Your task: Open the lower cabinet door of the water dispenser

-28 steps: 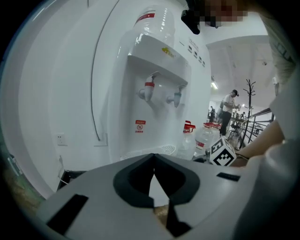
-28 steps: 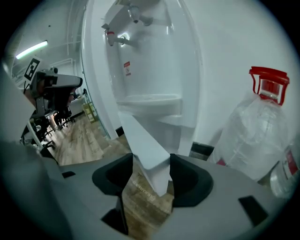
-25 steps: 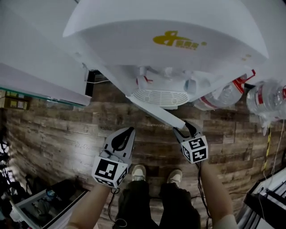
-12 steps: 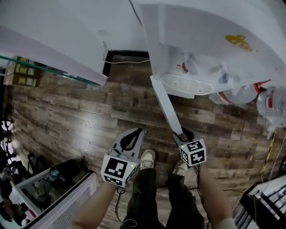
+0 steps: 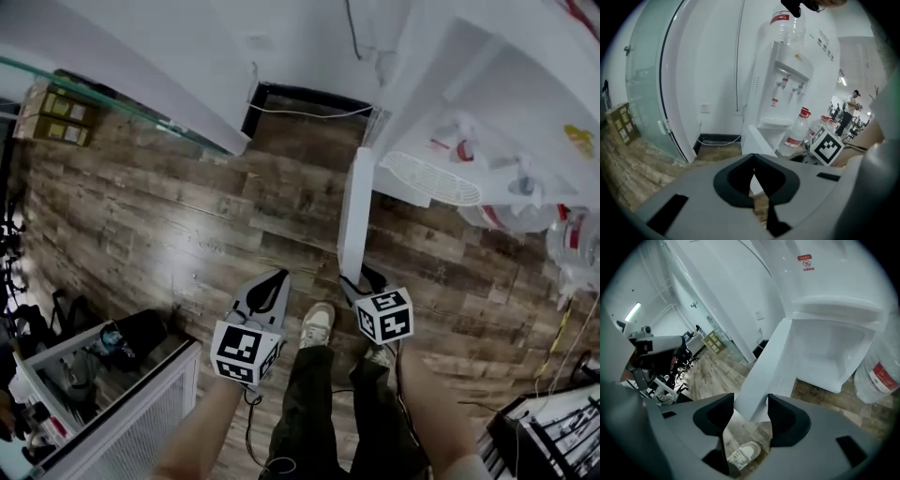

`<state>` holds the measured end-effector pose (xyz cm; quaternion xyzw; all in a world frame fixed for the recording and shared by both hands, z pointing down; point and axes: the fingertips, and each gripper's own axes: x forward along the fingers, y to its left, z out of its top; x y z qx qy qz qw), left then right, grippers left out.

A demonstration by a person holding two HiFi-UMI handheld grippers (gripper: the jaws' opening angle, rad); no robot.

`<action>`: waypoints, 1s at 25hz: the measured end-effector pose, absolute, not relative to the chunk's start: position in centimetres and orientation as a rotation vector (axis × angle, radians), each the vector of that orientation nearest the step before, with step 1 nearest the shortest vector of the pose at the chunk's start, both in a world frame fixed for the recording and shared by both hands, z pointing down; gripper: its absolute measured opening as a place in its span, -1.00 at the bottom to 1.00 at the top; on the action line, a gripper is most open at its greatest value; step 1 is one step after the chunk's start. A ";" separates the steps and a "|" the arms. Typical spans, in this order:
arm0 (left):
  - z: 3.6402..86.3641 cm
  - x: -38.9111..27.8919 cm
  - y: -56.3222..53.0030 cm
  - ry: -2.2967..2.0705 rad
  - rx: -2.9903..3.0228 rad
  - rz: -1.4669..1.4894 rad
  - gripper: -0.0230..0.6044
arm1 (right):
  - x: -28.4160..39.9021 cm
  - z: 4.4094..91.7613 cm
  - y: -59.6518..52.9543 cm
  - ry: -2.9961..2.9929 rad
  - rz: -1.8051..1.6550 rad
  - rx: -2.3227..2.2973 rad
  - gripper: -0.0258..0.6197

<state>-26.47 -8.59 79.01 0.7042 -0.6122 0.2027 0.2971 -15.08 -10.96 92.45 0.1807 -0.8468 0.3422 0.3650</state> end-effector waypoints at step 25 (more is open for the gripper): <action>68.6 -28.2 -9.0 -1.601 1.885 0.535 -0.91 | -14.8 75.4 -15.7 -2.280 0.842 0.643 -0.80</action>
